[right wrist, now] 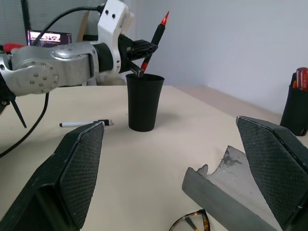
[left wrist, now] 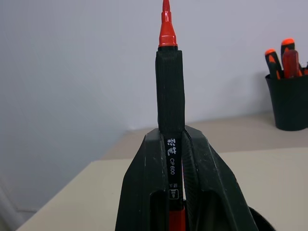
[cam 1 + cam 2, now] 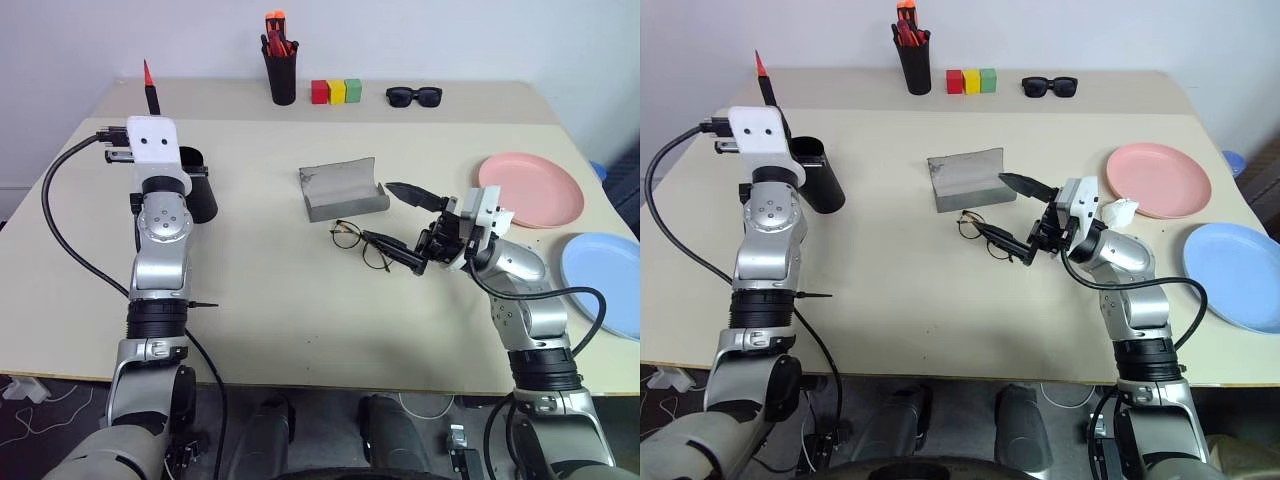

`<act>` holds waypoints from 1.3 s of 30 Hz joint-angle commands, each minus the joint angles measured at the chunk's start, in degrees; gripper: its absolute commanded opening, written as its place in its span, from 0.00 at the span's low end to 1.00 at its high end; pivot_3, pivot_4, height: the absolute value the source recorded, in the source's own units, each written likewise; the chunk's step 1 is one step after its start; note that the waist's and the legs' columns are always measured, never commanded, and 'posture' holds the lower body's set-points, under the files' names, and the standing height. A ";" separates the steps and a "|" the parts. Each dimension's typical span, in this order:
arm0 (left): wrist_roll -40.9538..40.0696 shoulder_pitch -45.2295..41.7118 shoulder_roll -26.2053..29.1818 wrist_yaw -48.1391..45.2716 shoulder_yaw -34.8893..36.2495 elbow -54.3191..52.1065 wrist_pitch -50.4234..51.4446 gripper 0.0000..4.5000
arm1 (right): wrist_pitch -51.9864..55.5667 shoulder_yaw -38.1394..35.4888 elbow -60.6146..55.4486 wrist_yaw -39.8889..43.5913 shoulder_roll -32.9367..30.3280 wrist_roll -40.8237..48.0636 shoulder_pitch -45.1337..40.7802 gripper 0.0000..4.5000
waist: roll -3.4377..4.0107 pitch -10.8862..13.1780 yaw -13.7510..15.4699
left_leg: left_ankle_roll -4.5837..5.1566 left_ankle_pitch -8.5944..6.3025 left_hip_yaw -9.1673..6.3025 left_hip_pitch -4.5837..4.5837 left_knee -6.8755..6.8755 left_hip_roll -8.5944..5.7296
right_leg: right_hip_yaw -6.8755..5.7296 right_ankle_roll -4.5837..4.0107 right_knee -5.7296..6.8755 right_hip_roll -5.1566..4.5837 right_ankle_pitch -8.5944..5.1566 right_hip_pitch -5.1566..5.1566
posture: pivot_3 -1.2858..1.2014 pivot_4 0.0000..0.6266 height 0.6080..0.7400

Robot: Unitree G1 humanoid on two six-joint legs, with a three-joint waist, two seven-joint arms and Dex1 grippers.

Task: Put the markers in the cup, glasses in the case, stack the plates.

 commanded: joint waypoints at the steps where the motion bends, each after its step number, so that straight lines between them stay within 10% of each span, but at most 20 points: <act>1: 0.59 0.24 0.10 0.32 0.05 -0.59 -1.91 0.01 | 0.68 -0.57 -3.10 -0.61 -0.32 1.18 -0.05 1.00 | 0.00 0.00 -0.04 | 0.00 0.00 0.00 0.00 0.00 0.00 | 0.00 0.00 0.00 0.00 0.00 0.00 | 0.52 0.24 1.00; 9: 0.48 1.05 -0.08 -0.16 0.12 -0.04 -2.29 0.01 | 0.84 -0.91 -2.04 0.15 -0.70 1.19 -0.65 1.00 | 0.00 0.00 -0.05 | 0.00 0.00 0.00 0.00 0.00 0.00 | 0.00 0.00 0.00 0.00 0.00 0.00 | 0.52 0.24 1.00; 15: -0.11 3.13 -0.88 -0.62 0.10 -2.31 -2.61 0.62 | 0.61 -0.98 -1.49 0.52 -0.60 1.03 -0.46 1.00 | 0.00 0.00 -0.10 | 0.00 0.00 0.00 0.00 0.00 0.00 | 0.00 0.00 0.00 0.00 0.00 0.00 | 0.52 0.24 1.00; 24: -13.31 8.06 -1.57 -8.32 5.23 -22.11 10.89 0.62 | 0.61 -1.83 -0.94 1.14 -1.32 1.18 0.42 1.00 | 0.00 0.00 -0.19 | 0.00 0.00 -0.01 -0.01 0.00 0.00 | 0.00 0.00 0.00 0.00 0.00 0.00 | 0.52 0.24 1.00; 31: -40.66 26.05 13.69 -24.98 20.94 -46.43 42.37 0.62 | 6.57 -0.24 -3.02 8.20 -7.15 3.45 5.04 1.00 | 0.03 0.01 -1.70 | 0.01 -0.01 -0.01 0.02 -0.11 0.06 | 0.02 -0.02 0.09 0.04 -0.02 -0.07 | 0.52 0.24 1.00; 39: -52.14 29.42 23.29 -24.36 26.77 -42.31 65.83 0.62 | 7.64 1.71 -2.16 14.76 -8.42 4.93 4.36 1.00 | 0.01 0.02 -1.30 | 0.01 0.02 -0.04 0.16 0.25 0.06 | 0.00 -0.25 0.08 0.06 -0.13 0.27 | 0.52 0.24 1.00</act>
